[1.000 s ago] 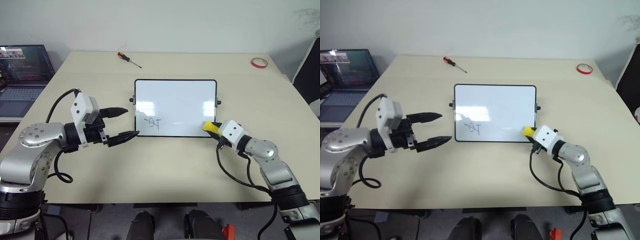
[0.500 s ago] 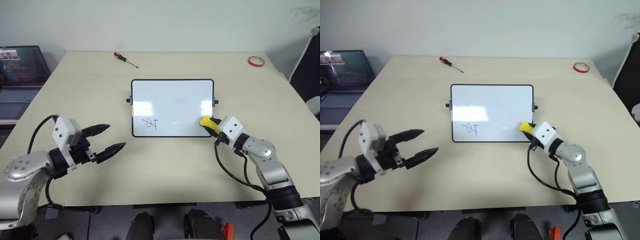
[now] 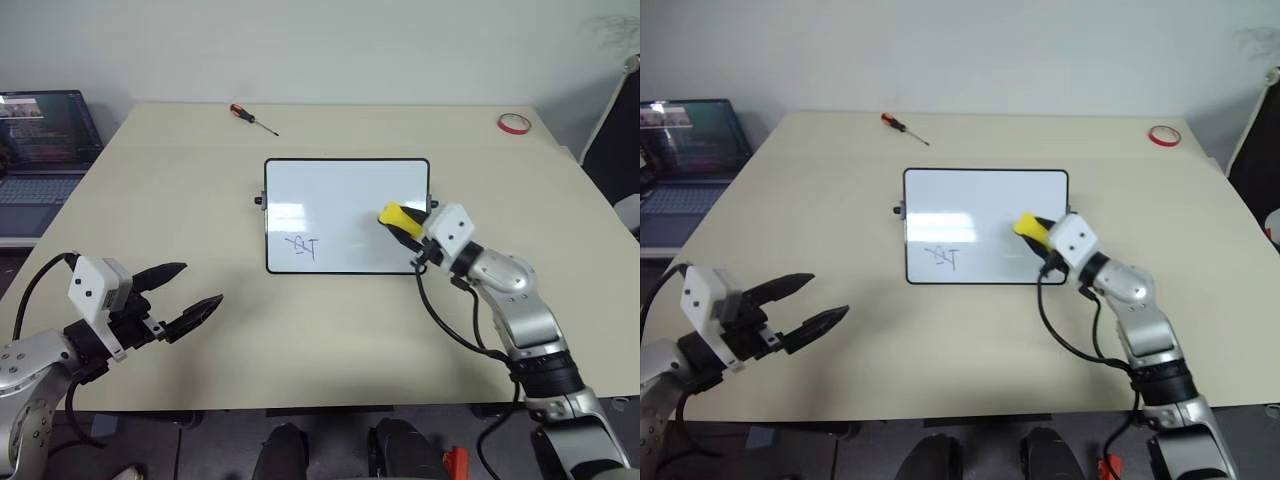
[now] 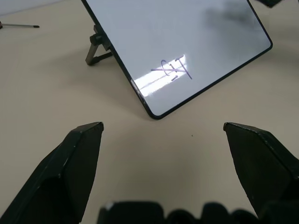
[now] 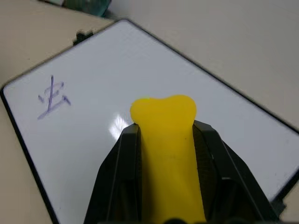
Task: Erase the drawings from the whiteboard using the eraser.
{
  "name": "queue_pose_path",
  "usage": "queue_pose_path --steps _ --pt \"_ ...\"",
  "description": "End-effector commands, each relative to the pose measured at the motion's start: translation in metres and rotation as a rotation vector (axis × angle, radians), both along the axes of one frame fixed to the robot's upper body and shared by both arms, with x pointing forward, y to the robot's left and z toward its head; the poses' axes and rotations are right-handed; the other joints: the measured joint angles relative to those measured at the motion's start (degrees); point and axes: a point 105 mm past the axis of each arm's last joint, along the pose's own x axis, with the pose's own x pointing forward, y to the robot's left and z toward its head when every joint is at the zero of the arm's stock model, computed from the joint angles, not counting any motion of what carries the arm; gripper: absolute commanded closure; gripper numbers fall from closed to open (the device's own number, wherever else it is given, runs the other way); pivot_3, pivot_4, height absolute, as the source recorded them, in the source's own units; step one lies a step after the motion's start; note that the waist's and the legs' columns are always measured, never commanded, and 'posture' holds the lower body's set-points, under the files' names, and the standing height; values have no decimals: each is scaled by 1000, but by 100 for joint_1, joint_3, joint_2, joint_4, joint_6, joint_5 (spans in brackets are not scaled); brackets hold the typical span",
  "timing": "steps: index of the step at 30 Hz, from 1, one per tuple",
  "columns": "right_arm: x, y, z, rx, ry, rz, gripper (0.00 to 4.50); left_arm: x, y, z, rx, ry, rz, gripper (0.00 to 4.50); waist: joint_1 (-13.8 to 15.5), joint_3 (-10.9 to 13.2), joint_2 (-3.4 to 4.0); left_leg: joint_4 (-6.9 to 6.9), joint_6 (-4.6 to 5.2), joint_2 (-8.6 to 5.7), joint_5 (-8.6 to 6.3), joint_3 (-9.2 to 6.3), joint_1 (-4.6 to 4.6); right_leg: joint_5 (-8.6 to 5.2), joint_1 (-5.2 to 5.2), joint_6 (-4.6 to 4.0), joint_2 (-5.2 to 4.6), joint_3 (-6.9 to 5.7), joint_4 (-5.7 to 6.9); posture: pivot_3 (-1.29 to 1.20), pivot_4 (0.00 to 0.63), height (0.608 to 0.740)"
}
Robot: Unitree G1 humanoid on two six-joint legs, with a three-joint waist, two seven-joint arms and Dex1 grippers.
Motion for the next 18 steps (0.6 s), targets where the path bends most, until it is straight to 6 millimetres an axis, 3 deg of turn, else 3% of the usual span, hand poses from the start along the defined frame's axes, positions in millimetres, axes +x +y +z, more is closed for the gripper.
queue_pose_path --steps 1,18 --pt "-6 13 16 17 -62 42 3350 -2 -3 10 16 -42 -6 0 -7 0 0 -1 0 1 0 -1 0 -1 0 -1 0 0 -1 0 150 740" --pt "8 53 4 27 -56 93 3350 -5 -9 12 15 -37 -10 0 -34 1 1 -1 -1 -3 0 -3 -5 -1 -1 -2 -4 -2 -3 0 150 740"
